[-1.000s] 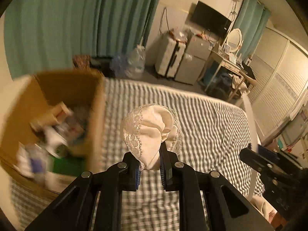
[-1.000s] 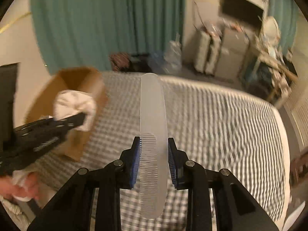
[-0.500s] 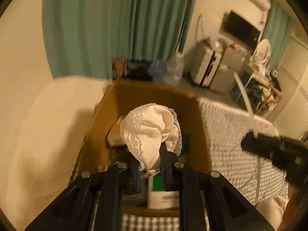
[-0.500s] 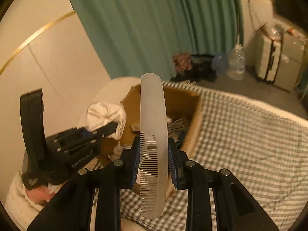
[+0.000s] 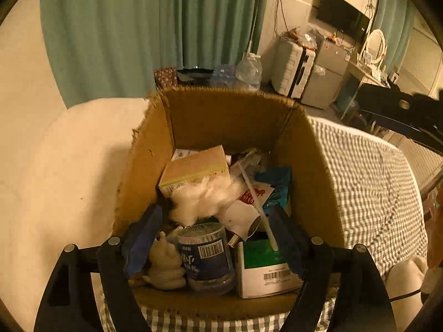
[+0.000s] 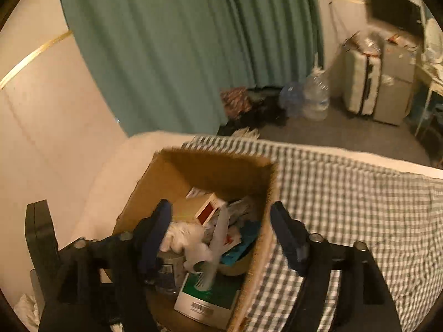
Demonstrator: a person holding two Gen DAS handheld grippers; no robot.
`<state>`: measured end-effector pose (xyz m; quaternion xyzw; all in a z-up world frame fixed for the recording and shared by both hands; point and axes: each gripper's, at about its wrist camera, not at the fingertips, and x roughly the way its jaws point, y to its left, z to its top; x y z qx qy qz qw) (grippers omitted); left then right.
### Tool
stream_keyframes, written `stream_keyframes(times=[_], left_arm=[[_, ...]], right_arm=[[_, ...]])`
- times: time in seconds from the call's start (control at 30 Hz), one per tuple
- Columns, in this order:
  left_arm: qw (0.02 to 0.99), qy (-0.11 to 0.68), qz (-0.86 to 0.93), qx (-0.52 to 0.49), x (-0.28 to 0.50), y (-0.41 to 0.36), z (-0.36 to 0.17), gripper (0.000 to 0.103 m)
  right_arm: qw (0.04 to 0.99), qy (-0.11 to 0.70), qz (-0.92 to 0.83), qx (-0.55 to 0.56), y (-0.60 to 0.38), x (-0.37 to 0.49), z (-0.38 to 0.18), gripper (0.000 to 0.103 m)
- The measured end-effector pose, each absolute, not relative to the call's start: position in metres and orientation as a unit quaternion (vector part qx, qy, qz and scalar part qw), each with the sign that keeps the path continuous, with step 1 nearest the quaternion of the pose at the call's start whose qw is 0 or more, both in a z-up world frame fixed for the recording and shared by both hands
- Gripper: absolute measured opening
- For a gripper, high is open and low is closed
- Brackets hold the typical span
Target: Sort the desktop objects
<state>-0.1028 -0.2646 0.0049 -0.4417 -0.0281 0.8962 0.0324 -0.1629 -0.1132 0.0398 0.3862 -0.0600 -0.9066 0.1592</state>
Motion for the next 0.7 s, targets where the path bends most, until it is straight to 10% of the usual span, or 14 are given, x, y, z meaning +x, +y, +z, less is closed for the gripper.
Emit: stream_keyframes(times=[0.23, 0.4, 0.7], left_arm=[[-0.003, -0.019, 0.935, -0.353, -0.065, -0.257, 0.088, 0.1], [0.003, -0.043, 0.96, -0.278, -0.029, -0.239, 0.142, 0.103], [-0.046, 0.007, 0.97, -0.24, 0.034, -0.178, 0.126, 0.103]], right_arm=[[0.117, -0.067, -0.935, 0.327, -0.062, -0.122, 0.1, 0.082], [0.082, -0.038, -0.962, 0.257, -0.033, -0.061, 0.145, 0.103], [0.02, 0.001, -0.967, 0.254, -0.002, 0.009, 0.116, 0.103]])
